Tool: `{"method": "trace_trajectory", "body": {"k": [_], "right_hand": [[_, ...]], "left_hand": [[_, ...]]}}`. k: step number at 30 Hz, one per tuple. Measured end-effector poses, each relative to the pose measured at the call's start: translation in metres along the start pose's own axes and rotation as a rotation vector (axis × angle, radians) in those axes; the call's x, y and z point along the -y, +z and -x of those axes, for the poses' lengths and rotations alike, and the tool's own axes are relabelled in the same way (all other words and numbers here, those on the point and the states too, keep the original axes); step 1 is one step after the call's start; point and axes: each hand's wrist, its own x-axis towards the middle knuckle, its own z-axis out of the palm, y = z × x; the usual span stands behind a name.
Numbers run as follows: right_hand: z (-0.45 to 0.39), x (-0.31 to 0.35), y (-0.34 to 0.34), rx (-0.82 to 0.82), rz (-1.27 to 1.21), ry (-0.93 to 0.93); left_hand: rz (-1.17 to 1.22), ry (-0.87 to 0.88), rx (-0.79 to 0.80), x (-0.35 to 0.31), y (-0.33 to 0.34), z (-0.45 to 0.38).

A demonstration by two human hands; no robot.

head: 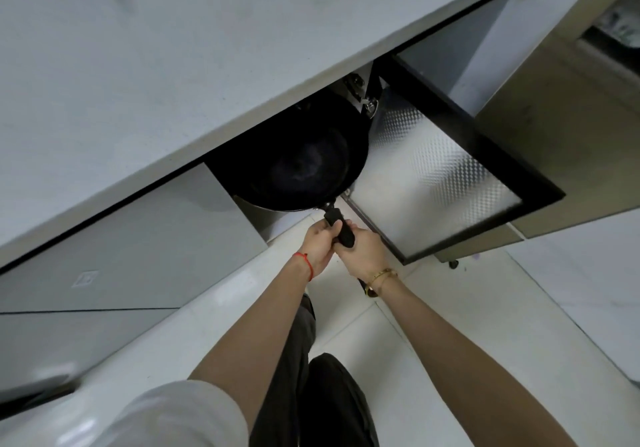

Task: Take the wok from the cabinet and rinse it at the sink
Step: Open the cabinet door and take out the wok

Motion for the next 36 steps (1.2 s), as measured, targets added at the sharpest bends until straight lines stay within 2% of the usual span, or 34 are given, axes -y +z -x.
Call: {"method": "trace_trajectory", "body": {"k": [12,20,27,36], "right_hand": [[0.150,0.006,-0.038,-0.006,-0.098,0.149],[0.253,0.014,-0.059,-0.050,-0.175,0.182],[0.331,0.014,-0.073,-0.058,-0.248,0.185],[0.400,0.027,-0.082,-0.101,-0.240,0.065]], "left_hand": [[-0.048,-0.124,0.018,0.041,0.037,0.129],[-0.143,-0.165,0.021,0.063,0.057,0.221],[-0.198,-0.164,0.048,0.083,0.071,0.296],[-0.149,-0.096,0.041,0.089,0.077,0.370]]}}
